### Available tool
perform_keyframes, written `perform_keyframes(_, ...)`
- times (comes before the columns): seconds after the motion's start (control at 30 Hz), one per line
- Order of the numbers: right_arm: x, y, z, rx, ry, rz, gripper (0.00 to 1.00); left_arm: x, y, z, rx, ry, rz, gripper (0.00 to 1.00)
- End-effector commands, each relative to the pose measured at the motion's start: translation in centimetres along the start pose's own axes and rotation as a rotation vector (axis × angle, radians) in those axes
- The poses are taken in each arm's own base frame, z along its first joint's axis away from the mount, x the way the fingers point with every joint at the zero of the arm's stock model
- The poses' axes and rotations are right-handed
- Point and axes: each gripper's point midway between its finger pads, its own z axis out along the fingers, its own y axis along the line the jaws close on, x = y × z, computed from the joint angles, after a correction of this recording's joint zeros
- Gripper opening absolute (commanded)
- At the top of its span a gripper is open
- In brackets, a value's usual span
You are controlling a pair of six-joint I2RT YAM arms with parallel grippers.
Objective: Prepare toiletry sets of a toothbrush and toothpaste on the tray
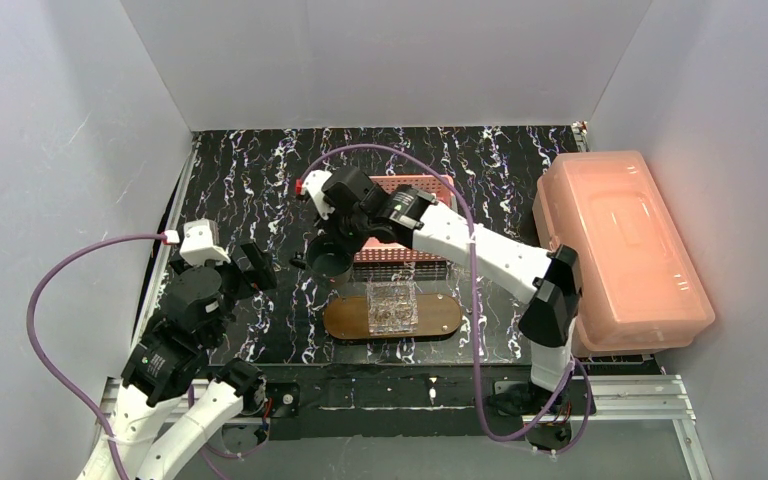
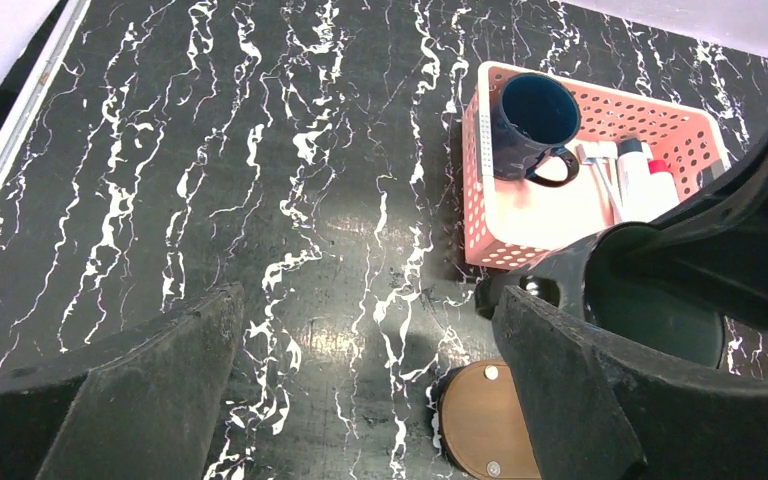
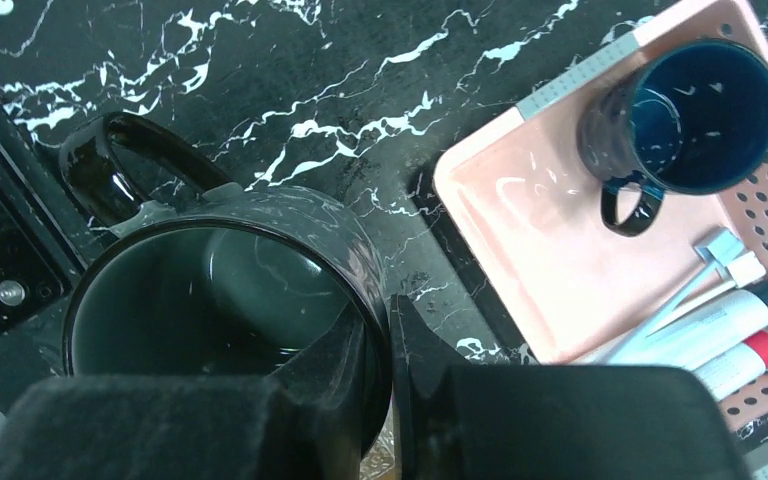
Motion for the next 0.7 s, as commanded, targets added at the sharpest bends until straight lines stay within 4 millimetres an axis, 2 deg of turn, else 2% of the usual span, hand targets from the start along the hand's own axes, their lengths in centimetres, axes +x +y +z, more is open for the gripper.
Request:
perform_keyframes(0.0,-1.5,2.2,0.2,-0.103,-0.016,-0.106,0.01,-0.4,0.6,0.2,-0.035,-0.032,-0.018,0.99)
perform_keyframes(0.37,2.3,4.9,3.2,-0.18,0.124,-0.276,0.01,-0.6,0.7,0.0,-0.035,-0.04,-0.025,0.99)
perform_keyframes(0.67,3.5,5.7,3.9,-0.188,0.108,-0.317,0.01,-0.5,0.7,0.0,-0.036,-0.039,-0.024,0.99)
